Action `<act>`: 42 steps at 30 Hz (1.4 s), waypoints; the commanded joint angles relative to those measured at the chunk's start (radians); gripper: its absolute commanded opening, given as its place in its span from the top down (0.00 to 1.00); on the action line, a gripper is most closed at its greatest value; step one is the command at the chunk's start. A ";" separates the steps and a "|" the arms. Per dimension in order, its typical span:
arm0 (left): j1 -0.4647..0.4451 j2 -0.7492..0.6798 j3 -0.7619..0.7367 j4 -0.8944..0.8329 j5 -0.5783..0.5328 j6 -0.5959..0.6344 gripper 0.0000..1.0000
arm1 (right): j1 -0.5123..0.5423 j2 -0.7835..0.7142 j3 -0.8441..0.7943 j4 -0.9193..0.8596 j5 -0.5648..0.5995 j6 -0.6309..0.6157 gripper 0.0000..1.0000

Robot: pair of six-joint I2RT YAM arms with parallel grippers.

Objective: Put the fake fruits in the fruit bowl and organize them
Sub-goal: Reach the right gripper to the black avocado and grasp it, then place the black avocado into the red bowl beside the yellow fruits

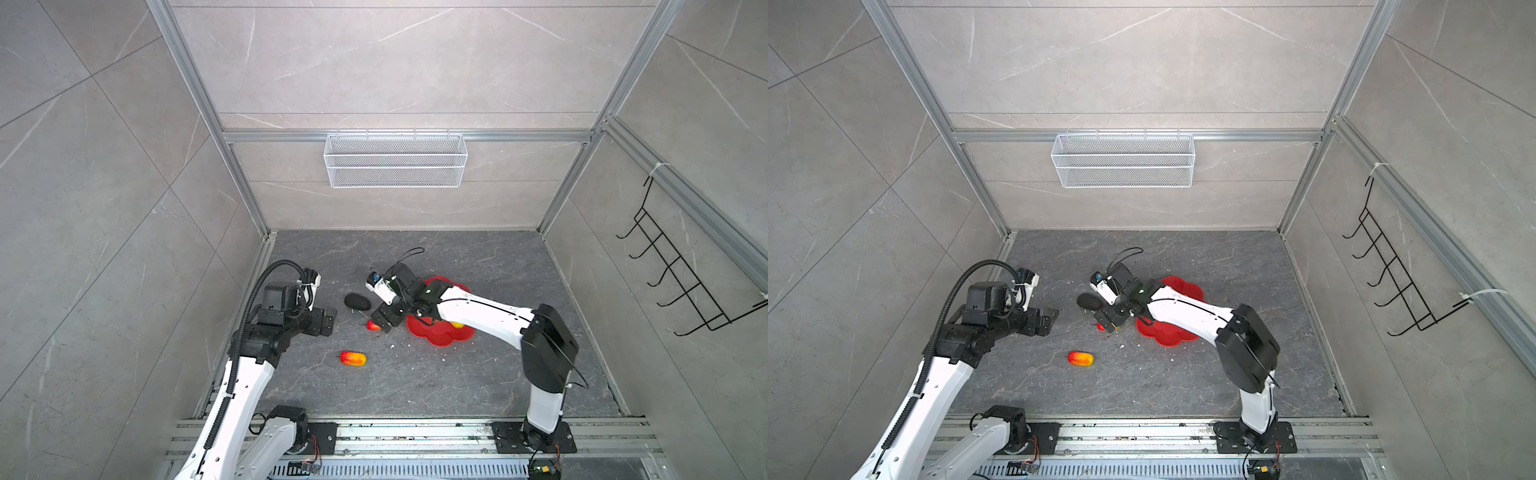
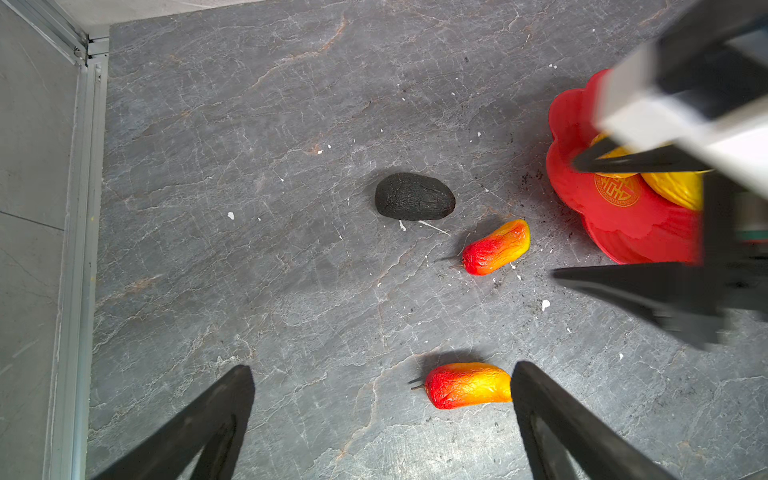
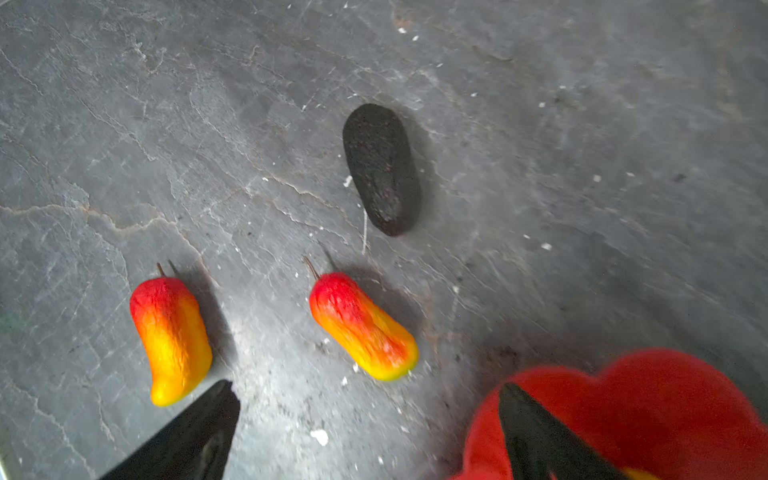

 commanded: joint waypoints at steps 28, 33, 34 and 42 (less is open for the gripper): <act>0.005 -0.031 0.014 0.016 0.035 0.012 0.00 | 0.001 0.393 0.513 -0.066 0.125 0.055 0.58; 0.006 -0.032 0.016 0.016 0.035 0.010 0.00 | -0.012 0.172 0.334 -0.025 0.207 0.062 0.65; 0.005 -0.031 0.016 0.015 0.037 0.011 0.00 | -0.020 0.131 0.296 -0.020 0.225 0.076 0.67; 0.005 -0.022 0.017 0.015 0.045 0.010 0.00 | -0.090 -0.128 -0.050 0.016 0.312 0.181 0.68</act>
